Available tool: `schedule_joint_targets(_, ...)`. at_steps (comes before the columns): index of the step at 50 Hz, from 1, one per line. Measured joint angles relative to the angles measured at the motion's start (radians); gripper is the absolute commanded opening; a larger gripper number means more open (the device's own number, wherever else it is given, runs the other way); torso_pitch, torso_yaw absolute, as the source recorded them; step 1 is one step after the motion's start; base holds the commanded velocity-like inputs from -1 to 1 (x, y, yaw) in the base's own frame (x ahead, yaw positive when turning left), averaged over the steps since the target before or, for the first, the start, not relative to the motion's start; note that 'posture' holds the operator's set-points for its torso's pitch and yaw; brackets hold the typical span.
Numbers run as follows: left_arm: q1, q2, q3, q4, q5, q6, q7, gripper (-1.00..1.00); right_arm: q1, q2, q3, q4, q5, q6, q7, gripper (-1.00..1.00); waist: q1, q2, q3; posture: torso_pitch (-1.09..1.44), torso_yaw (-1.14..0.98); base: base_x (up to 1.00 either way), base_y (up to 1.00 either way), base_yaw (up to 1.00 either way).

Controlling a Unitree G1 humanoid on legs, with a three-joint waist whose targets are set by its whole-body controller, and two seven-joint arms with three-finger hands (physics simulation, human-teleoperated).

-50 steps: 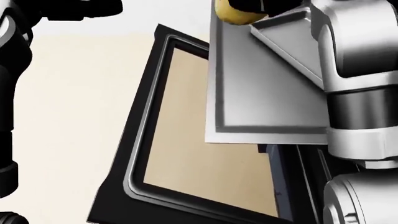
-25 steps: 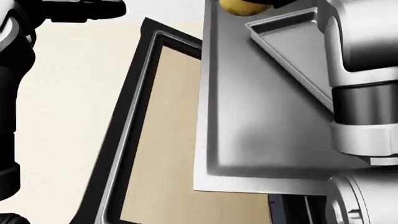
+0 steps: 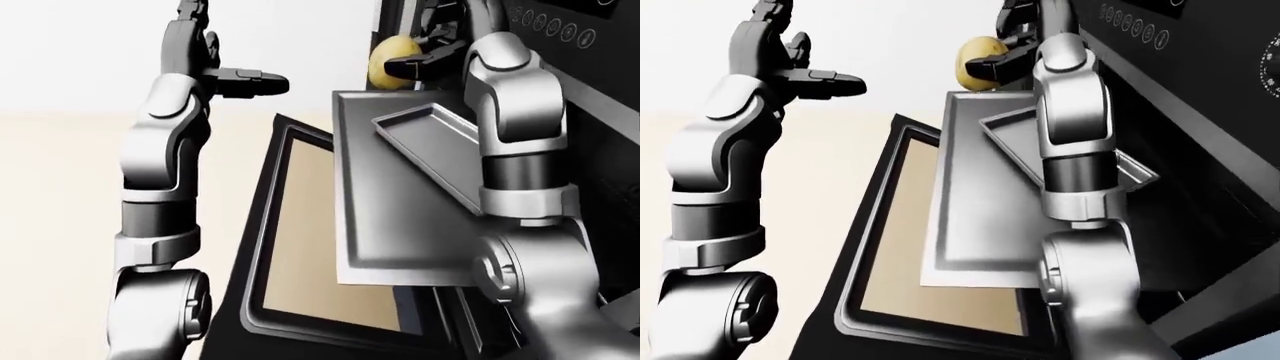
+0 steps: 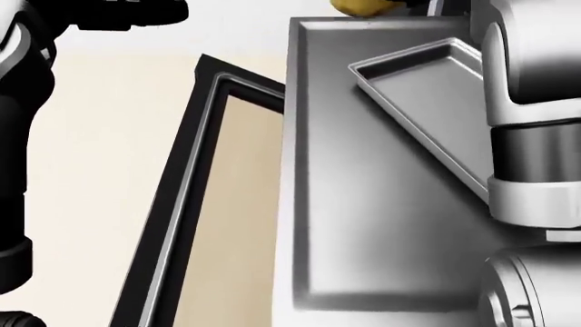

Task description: Place the potato on the top rack of the oven.

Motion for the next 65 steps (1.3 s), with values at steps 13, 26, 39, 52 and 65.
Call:
schedule_joint_targets(13,0.003,0.000,-0.004,0.009,-0.002,0.011,0.005,1.00,-0.003,-0.018,0.002,0.037,0.000,-0.004,0.007,-1.00,0.013,-0.026,0.017,0.00,0.00,0.00,0.00,0.00)
schedule_joint_targets(26,0.000,0.006,0.002,0.010,-0.003,0.003,0.003,1.00,-0.088,-0.104,0.052,0.158,-0.145,0.009,0.150,-1.00,0.011,-0.026,0.011,0.00,0.00,0.00,0.00,0.00)
schedule_joint_targets(39,0.010,0.004,0.002,0.005,0.000,0.006,0.005,1.00,-0.163,-0.161,0.055,0.358,-0.411,-0.135,0.323,-1.00,0.014,-0.029,0.012,0.00,0.00,0.00,0.00,0.00)
schedule_joint_targets(52,0.013,-0.001,-0.001,0.009,0.002,0.001,0.005,1.00,-0.102,-0.163,0.043,0.420,-0.545,-0.268,0.324,-1.00,0.020,-0.031,0.008,0.00,0.00,0.00,0.00,0.00)
schedule_joint_targets(65,0.011,0.004,0.004,0.029,0.005,-0.008,0.003,1.00,-0.074,-0.160,0.012,0.581,-0.544,-0.364,0.181,-1.00,0.023,-0.033,0.002,0.00,0.00,0.00,0.00,0.00)
